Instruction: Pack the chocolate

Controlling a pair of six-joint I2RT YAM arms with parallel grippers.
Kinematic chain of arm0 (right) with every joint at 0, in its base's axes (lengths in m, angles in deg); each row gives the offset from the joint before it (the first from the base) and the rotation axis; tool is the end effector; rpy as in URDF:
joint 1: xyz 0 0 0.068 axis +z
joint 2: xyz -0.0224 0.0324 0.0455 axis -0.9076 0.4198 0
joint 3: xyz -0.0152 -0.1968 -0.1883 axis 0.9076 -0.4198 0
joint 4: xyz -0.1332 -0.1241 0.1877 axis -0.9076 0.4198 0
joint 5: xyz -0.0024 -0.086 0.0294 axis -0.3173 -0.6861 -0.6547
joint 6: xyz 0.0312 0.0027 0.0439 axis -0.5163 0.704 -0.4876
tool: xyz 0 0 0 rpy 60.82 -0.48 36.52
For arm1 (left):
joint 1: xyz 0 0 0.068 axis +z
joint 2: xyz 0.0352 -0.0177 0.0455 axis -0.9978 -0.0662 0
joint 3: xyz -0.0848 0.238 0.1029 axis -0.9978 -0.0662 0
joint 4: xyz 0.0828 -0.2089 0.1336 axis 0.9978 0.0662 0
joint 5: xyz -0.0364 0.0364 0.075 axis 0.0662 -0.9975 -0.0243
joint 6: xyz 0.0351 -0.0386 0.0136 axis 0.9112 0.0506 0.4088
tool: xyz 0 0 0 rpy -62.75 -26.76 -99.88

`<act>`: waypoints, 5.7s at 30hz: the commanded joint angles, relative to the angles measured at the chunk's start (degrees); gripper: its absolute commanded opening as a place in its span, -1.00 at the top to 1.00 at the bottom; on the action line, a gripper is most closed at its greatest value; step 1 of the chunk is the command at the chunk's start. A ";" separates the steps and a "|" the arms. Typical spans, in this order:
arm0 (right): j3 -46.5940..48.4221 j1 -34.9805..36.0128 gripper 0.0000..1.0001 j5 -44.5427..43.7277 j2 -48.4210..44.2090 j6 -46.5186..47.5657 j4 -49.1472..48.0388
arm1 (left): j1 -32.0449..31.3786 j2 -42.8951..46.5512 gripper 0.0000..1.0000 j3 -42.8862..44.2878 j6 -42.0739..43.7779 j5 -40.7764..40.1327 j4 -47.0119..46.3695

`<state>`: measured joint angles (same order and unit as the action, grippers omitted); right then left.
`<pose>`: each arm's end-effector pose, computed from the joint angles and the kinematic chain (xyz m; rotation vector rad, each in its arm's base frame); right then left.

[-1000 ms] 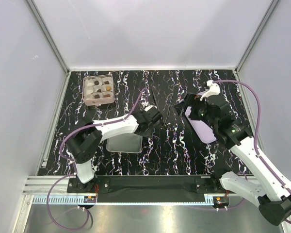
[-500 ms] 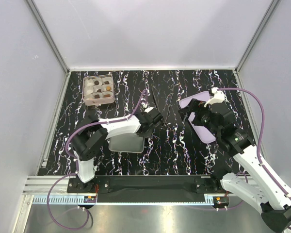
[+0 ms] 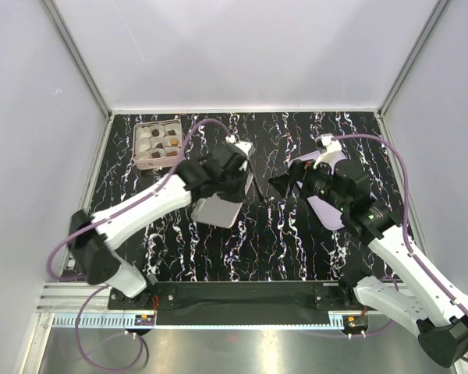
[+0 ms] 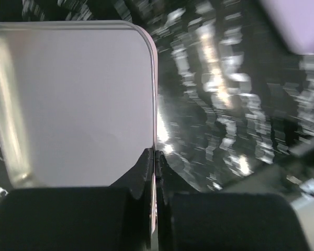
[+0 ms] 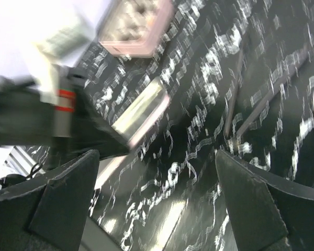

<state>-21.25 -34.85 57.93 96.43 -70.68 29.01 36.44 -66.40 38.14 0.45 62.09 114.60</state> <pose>0.1729 0.1070 0.3508 -0.2301 1.9017 0.7664 0.2166 -0.2525 0.3050 0.4023 2.5525 -0.4729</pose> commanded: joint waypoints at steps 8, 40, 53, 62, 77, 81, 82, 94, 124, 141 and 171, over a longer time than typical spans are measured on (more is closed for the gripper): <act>4.40 0.08 -0.99 23.78 3.39 18.59 -22.60 | 1.94 22.08 1.00 -1.06 7.34 13.70 5.63; 19.88 8.87 -0.58 62.39 24.05 80.40 11.41 | 2.82 33.44 1.00 -8.88 16.48 34.36 2.03; 20.23 11.16 -0.38 55.81 26.16 81.89 15.37 | 4.23 31.07 1.00 -7.39 19.73 36.81 2.11; 22.96 12.56 0.20 52.46 29.15 78.38 17.21 | 5.55 31.24 1.00 -7.48 20.17 37.44 2.20; 19.26 12.56 1.00 48.36 27.91 46.19 -7.47 | 13.46 26.68 -0.27 7.54 12.00 1.19 7.74; 27.41 12.48 1.00 39.99 32.57 37.26 -1.88 | 17.66 23.61 -0.82 10.10 10.08 -6.42 6.60; 28.57 12.56 1.00 37.98 33.45 34.98 -0.12 | 20.29 23.08 -0.85 9.75 9.72 -5.99 5.38; 22.70 6.34 1.00 26.27 36.19 9.96 -19.05 | 48.85 15.61 -0.90 2.46 4.79 5.62 -8.16; 9.95 4.13 1.00 16.07 21.24 3.67 -22.87 | 61.18 -20.78 0.14 8.25 11.03 -3.97 -20.91; 8.72 4.04 1.00 16.68 21.68 5.34 -23.56 | 61.54 -25.44 0.30 7.91 10.15 -2.03 -21.44; 11.96 3.16 0.98 22.21 27.03 3.93 -23.93 | 56.44 -5.94 1.00 -12.74 7.34 2.01 -17.57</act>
<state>-14.04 -31.23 77.01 120.42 -69.94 4.58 93.27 -76.96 27.56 9.45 61.87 98.63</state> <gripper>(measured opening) 0.216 0.096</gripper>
